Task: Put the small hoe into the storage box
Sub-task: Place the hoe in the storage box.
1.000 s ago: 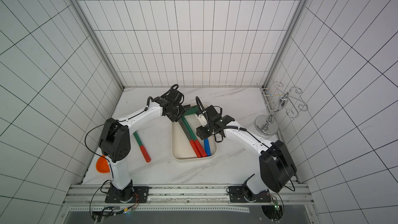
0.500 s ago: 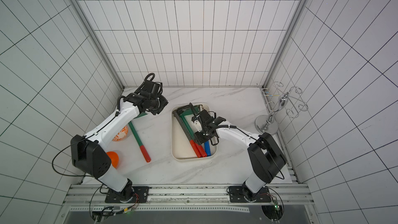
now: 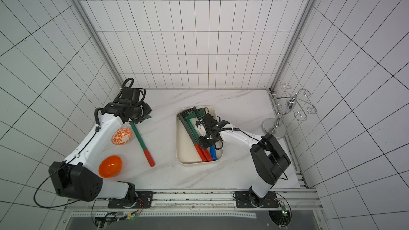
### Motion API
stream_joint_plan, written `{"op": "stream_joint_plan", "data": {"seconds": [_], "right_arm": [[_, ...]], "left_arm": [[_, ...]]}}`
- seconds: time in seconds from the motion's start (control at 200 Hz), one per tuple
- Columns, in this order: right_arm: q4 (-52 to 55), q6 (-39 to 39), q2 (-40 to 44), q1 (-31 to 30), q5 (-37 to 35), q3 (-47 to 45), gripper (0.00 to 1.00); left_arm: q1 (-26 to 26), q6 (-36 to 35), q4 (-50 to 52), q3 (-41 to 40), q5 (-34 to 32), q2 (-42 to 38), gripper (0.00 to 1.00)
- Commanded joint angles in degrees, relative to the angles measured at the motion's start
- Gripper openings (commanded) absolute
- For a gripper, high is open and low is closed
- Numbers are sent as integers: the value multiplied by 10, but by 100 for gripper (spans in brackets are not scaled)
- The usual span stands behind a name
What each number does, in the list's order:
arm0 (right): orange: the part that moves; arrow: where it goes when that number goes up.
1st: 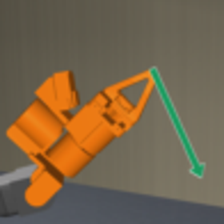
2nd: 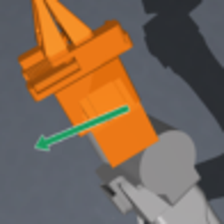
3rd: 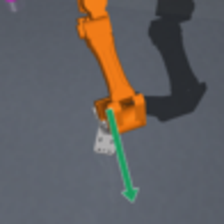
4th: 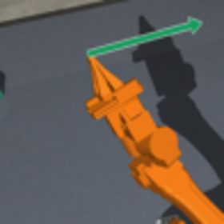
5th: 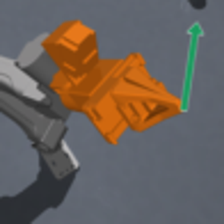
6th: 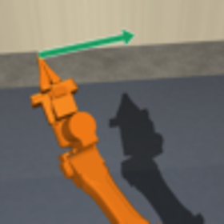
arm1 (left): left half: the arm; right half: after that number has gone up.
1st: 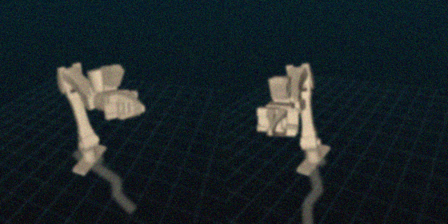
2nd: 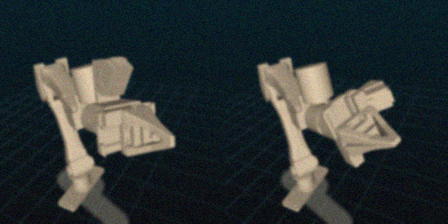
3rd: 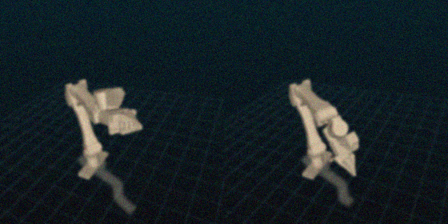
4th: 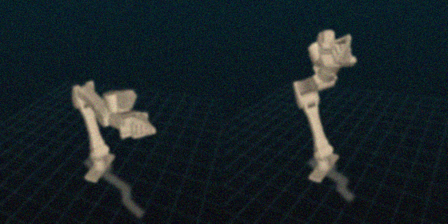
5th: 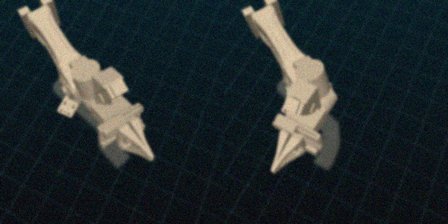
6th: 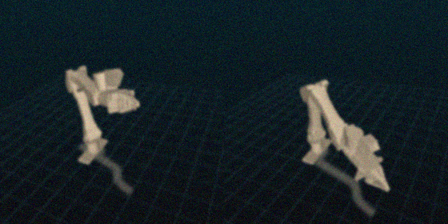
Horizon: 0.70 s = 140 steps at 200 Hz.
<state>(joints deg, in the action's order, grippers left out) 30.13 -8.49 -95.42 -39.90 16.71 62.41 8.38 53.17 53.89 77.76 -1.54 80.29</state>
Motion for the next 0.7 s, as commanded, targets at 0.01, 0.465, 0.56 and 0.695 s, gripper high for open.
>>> {"op": "stream_joint_plan", "data": {"seconds": [0.01,0.465,0.56,0.695], "right_arm": [[-4,1,-28,-1,-33,25,28],[20,-6,22,-1,-63,47,45],[39,-3,40,-1,-77,73,47],[73,-2,64,2,-106,116,48]], "left_arm": [[-8,-29,8,-11,-12,-15,44],[-16,-61,16,-29,-24,-35,46],[-16,-71,20,-28,-31,-37,48],[-16,-93,32,-29,-40,-33,49]]}}
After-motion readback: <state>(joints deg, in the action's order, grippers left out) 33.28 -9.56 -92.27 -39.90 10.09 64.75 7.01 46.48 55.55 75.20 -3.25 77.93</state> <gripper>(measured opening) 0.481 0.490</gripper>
